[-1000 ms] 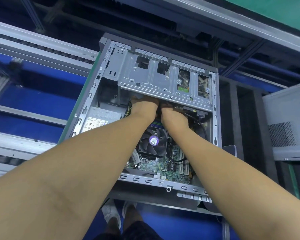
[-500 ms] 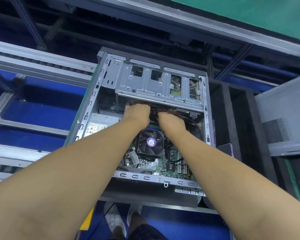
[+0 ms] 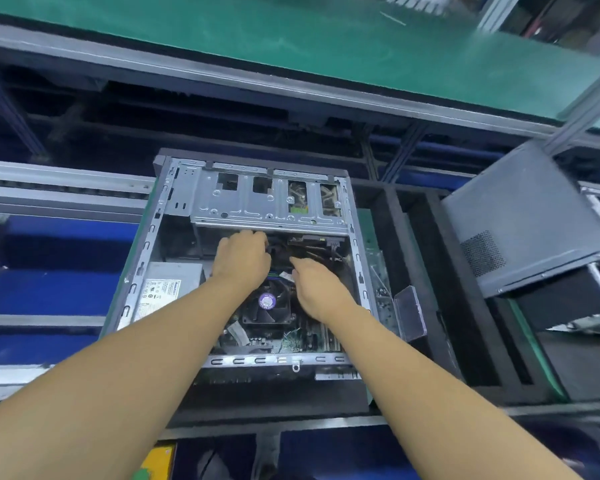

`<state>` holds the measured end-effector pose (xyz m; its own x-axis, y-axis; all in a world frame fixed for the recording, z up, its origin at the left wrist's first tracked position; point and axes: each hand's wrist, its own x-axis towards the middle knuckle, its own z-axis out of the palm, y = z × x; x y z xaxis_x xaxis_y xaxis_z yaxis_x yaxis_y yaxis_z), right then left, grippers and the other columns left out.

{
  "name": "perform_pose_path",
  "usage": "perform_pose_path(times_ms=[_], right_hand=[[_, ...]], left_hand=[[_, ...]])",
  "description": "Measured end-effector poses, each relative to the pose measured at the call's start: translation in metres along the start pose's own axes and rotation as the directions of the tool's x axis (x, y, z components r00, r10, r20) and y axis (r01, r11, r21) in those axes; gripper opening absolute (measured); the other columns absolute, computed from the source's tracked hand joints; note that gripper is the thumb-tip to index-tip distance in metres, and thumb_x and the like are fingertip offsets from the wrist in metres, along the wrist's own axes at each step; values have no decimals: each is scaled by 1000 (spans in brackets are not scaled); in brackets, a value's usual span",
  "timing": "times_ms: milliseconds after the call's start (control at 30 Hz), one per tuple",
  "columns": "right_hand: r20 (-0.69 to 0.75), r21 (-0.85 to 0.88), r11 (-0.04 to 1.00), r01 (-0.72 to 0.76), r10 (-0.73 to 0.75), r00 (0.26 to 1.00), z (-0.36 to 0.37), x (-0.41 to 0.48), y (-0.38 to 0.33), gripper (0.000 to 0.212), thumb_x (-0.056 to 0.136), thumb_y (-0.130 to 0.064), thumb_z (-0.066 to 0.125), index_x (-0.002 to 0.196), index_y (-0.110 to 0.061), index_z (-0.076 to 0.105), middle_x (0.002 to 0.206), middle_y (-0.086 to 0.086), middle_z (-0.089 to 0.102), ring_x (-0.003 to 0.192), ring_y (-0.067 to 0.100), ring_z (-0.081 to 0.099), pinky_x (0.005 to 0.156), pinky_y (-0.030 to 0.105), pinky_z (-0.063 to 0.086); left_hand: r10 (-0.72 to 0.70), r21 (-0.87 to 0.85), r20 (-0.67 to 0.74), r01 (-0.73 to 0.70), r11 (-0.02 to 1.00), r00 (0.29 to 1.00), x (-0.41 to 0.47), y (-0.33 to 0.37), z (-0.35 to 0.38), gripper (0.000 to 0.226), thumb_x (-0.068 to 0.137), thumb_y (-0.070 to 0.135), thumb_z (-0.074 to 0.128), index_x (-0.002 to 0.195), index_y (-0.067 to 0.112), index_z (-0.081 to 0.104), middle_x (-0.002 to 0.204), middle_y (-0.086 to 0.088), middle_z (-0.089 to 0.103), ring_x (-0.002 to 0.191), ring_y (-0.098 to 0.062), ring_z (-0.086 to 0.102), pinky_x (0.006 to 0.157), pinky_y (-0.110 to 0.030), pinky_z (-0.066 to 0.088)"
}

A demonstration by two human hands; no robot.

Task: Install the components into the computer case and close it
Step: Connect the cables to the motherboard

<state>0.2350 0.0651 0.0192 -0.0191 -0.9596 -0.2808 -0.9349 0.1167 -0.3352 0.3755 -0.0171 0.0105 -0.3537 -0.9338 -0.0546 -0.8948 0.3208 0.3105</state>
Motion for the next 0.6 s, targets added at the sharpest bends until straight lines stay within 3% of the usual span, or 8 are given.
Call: perform_pose_path(times_ms=[67, 167, 300, 333, 433, 533, 600], right_hand=[[-35, 39, 999, -9, 11, 999, -8, -11, -2, 32, 107, -6, 40, 135, -3, 57, 132, 17, 62, 120, 36, 59, 99, 46, 49], [-164, 147, 989, 30, -6, 986, -23, -25, -6, 23, 109, -12, 38, 108, -2, 59, 107, 15, 63, 96, 35, 59, 84, 48, 49], [-342, 355, 931, 82, 48, 938, -42, -37, 3, 28, 111, -20, 35, 106, -6, 60, 100, 10, 64, 89, 31, 57, 77, 45, 46], [-388, 397, 913, 91, 77, 919, -46, -39, 9, 29, 111, -23, 36, 107, -8, 60, 98, 9, 67, 87, 31, 58, 75, 46, 46], [-528, 454, 883, 115, 163, 833, -56, -45, 35, 27, 110, -29, 37, 105, -16, 60, 82, 1, 67, 75, 27, 59, 65, 43, 46], [-515, 618, 784, 64, 342, 786, -64, -47, 77, 27, 108, -28, 36, 95, -23, 59, 69, -10, 58, 64, 15, 52, 59, 37, 40], [-399, 725, 686, -55, 485, 778, -69, -47, 114, 34, 106, -28, 35, 92, -18, 64, 79, -5, 64, 74, 20, 57, 68, 37, 45]], left_hand=[[1, -102, -41, -6, 995, 999, -6, 13, -6, 25, 93, 17, 46, 102, 18, 69, 106, -6, 70, 96, -29, 62, 84, -39, 49], [9, -206, -74, -24, 978, 997, -15, 34, -14, 24, 94, 20, 44, 91, 19, 67, 89, -6, 69, 81, -29, 61, 69, -39, 52], [80, -388, -192, -150, 909, 978, -17, 65, -24, 23, 93, 17, 44, 74, 18, 57, 66, 2, 61, 63, -17, 57, 56, -35, 44], [83, -443, -223, -176, 879, 971, -15, 74, -26, 23, 92, 16, 44, 72, 20, 56, 64, 5, 59, 60, -8, 54, 53, -30, 39], [84, -575, -272, -232, 785, 958, -9, 106, -35, 25, 92, 15, 43, 74, 29, 52, 65, 9, 59, 60, 0, 52, 49, -15, 34], [128, -662, -244, -262, 702, 961, -2, 143, -35, 24, 92, 16, 39, 84, 34, 53, 67, 4, 62, 54, -8, 53, 51, -24, 44], [170, -669, -185, -251, 699, 968, 3, 169, -28, 24, 93, 16, 39, 88, 34, 54, 69, 5, 65, 60, -19, 60, 55, -36, 50]])
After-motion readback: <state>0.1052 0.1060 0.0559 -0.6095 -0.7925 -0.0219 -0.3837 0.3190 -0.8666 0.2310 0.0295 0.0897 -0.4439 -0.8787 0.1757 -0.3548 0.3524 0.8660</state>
